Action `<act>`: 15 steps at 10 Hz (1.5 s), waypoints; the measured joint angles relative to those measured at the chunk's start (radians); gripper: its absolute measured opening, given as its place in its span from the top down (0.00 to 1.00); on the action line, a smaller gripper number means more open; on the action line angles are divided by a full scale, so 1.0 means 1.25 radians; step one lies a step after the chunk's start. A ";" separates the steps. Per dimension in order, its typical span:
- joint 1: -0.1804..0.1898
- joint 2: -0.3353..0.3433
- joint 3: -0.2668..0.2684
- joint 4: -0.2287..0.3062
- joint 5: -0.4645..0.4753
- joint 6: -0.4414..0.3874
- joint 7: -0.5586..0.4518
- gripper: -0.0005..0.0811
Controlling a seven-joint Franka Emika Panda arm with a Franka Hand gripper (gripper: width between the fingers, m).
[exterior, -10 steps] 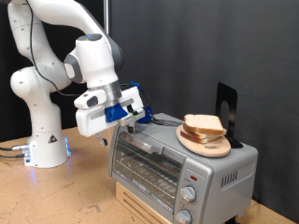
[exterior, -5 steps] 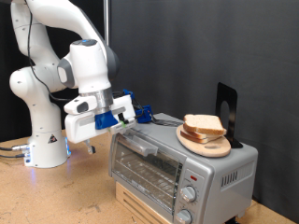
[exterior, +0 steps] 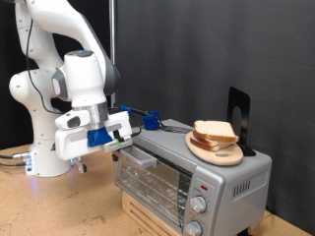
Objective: Make a piece of toast with the oven
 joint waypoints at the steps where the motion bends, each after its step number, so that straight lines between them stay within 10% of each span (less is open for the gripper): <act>1: -0.008 0.005 -0.003 0.000 -0.012 0.004 -0.002 0.01; 9: -0.044 0.014 -0.010 0.002 -0.062 0.005 -0.007 0.01; 15: -0.017 0.011 -0.020 0.001 0.019 0.001 -0.079 0.01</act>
